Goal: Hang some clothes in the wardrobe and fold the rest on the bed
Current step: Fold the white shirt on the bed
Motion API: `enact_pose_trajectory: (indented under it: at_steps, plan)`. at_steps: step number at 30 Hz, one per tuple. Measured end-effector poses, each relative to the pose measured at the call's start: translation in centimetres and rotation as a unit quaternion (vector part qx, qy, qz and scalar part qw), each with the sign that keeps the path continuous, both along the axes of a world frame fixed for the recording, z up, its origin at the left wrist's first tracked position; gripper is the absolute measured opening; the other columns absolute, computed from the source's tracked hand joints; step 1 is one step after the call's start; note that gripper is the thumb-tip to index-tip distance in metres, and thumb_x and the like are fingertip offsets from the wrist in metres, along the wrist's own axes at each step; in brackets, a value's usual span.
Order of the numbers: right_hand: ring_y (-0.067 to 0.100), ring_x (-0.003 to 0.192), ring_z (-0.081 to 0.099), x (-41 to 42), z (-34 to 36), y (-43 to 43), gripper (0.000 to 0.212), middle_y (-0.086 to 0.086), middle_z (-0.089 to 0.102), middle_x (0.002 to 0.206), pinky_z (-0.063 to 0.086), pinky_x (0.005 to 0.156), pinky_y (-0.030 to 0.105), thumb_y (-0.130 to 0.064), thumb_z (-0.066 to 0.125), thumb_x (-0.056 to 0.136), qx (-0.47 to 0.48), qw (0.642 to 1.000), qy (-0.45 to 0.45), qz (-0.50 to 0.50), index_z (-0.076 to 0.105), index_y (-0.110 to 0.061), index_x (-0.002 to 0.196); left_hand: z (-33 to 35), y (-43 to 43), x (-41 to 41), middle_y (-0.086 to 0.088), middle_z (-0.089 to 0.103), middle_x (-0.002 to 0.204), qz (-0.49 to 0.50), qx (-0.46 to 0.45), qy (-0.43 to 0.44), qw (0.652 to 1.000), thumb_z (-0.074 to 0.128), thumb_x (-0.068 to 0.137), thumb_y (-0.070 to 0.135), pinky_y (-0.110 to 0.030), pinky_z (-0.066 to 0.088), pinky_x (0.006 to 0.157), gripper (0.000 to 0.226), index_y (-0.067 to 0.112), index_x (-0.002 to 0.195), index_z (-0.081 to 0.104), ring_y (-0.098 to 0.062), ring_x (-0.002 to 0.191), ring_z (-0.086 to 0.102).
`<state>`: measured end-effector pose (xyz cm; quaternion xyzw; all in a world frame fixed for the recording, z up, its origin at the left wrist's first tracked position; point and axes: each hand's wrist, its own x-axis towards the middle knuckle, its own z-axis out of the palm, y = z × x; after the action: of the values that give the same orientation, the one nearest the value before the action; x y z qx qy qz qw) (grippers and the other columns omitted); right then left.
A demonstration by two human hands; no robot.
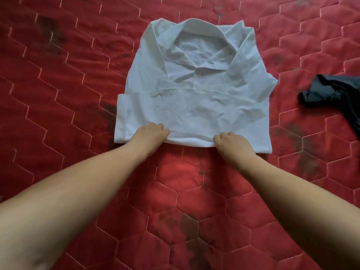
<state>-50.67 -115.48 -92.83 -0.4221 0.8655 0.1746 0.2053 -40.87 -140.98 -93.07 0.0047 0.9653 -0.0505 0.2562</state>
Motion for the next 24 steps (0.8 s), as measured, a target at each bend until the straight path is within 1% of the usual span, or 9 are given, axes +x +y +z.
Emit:
enact_pose_trajectory:
  at_steps: [3,6,9,12,15,18,20,22,24]
  plan:
    - [0.033,0.11,0.061,2.5,0.4,1.3,0.028,0.009,0.06,0.119,0.048,0.076,0.04,-0.011,0.04,0.099,0.0,0.999,-0.046,-0.008,0.053,-0.012,0.123,0.7,1.5,2.2,-0.005,0.054,0.12,0.021,0.036,-0.075,0.996,0.054,0.088,0.006,-0.039,0.046,0.075,0.039,0.018,0.125,0.052,-0.03,0.112,0.058]
    - [0.033,0.11,0.063,6.8,1.4,3.6,0.028,0.008,0.063,0.12,0.051,0.083,0.04,-0.014,0.045,0.096,0.038,0.988,-0.15,-0.007,0.057,-0.016,0.121,1.1,4.0,6.6,-0.004,0.055,0.125,0.016,0.087,-0.218,0.972,0.06,0.086,0.013,-0.039,0.05,0.089,0.04,0.022,0.125,0.055,-0.03,0.116,0.059]
    - [0.035,0.106,0.066,10.6,2.2,5.0,0.029,0.009,0.067,0.118,0.051,0.081,0.038,-0.025,0.05,0.089,0.126,0.959,-0.252,-0.003,0.065,-0.018,0.113,1.7,6.0,9.7,-0.005,0.063,0.121,-0.022,0.129,-0.341,0.931,0.064,0.084,0.028,-0.038,0.053,0.086,0.032,0.022,0.115,0.061,-0.029,0.109,0.063]
    - [0.034,0.108,0.063,10.1,2.2,4.3,0.035,0.009,0.065,0.118,0.045,0.077,0.036,-0.039,0.048,0.089,0.079,0.967,-0.238,-0.053,0.065,-0.019,0.112,2.2,5.5,8.1,-0.002,0.062,0.118,0.053,0.186,-0.221,0.956,0.06,0.088,0.046,-0.036,0.048,0.081,0.033,0.023,0.112,0.058,-0.026,0.108,0.059]
    - [0.033,0.121,0.048,7.4,2.1,3.2,0.038,0.008,0.051,0.13,0.043,0.085,0.041,-0.03,0.053,0.09,-0.06,0.992,-0.077,-0.081,0.051,-0.021,0.127,1.7,4.4,5.8,-0.005,0.042,0.134,0.075,0.125,-0.016,0.989,0.063,0.089,0.045,-0.041,0.045,0.093,0.052,0.023,0.133,0.047,-0.029,0.125,0.044]
    - [0.033,0.135,0.033,5.4,1.6,2.4,0.068,0.007,0.032,0.145,0.043,0.097,0.047,-0.032,0.063,0.087,-0.049,0.989,-0.066,-0.12,0.031,-0.025,0.146,1.2,4.3,4.5,-0.006,0.031,0.143,0.124,0.093,-0.029,0.988,0.07,0.084,0.044,-0.046,0.042,0.098,0.076,0.025,0.147,0.032,-0.031,0.13,0.036]
    - [0.033,0.134,0.032,4.1,1.2,1.8,0.081,0.006,0.028,0.147,0.044,0.09,0.046,-0.033,0.068,0.086,-0.038,0.988,-0.082,-0.125,0.022,-0.026,0.153,0.9,4.2,3.8,-0.006,0.04,0.135,0.128,0.072,-0.005,0.989,0.07,0.082,0.04,-0.044,0.041,0.091,0.071,0.025,0.143,0.036,-0.03,0.12,0.044]
    - [0.033,0.125,0.039,3.1,1.2,1.2,0.073,0.006,0.036,0.14,0.044,0.084,0.044,-0.032,0.068,0.087,-0.039,0.989,-0.068,-0.126,0.029,-0.023,0.149,1.1,3.7,3.2,-0.004,0.052,0.124,0.121,0.034,0.024,0.992,0.066,0.083,0.037,-0.043,0.037,0.088,0.058,0.024,0.134,0.041,-0.028,0.112,0.048]
    - [0.032,0.116,0.045,2.3,1.4,0.7,0.045,0.005,0.047,0.128,0.042,0.087,0.043,-0.028,0.063,0.088,-0.026,0.995,-0.021,-0.094,0.048,-0.018,0.129,1.3,3.0,2.9,-0.002,0.059,0.115,0.119,0.037,0.008,0.992,0.059,0.086,0.033,-0.044,0.036,0.089,0.041,0.022,0.122,0.044,-0.028,0.108,0.051]
